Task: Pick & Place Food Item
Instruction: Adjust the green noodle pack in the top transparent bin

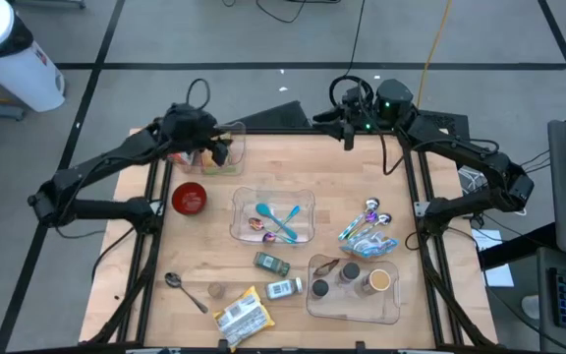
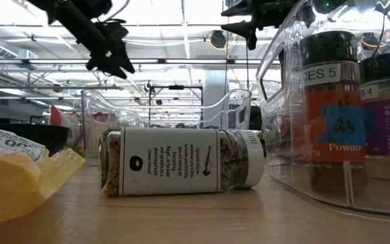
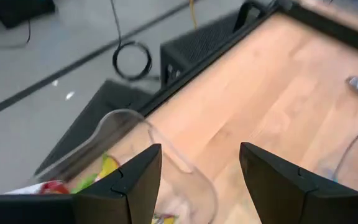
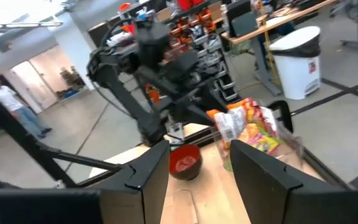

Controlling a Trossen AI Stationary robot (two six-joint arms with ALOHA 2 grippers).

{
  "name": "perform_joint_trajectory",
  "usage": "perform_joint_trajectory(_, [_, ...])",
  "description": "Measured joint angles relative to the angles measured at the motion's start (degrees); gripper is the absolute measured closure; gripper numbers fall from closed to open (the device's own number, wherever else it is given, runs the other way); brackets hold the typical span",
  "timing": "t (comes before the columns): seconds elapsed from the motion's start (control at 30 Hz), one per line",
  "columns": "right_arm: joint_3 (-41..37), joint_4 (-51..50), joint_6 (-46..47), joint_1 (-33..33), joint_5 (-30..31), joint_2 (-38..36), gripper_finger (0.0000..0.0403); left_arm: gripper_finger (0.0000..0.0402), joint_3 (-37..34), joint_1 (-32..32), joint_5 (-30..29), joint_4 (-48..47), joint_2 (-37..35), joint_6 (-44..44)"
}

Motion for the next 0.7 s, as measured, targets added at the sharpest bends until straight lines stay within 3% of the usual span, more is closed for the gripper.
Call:
perform_joint_trajectory(0.47, [0.0, -4.7, 0.6, 0.8, -2.1, 0.0, 0.0241, 0.0176, 24.3, 8.0, 2.5, -25.0, 24.1, 14.3])
perform_joint_trajectory(0.7, [0.0, -5.6, -0.7, 0.8, -1.9, 0.0, 0.0241, 0.0176, 31.5, 8.3, 2.5, -31.7, 31.7, 22.2])
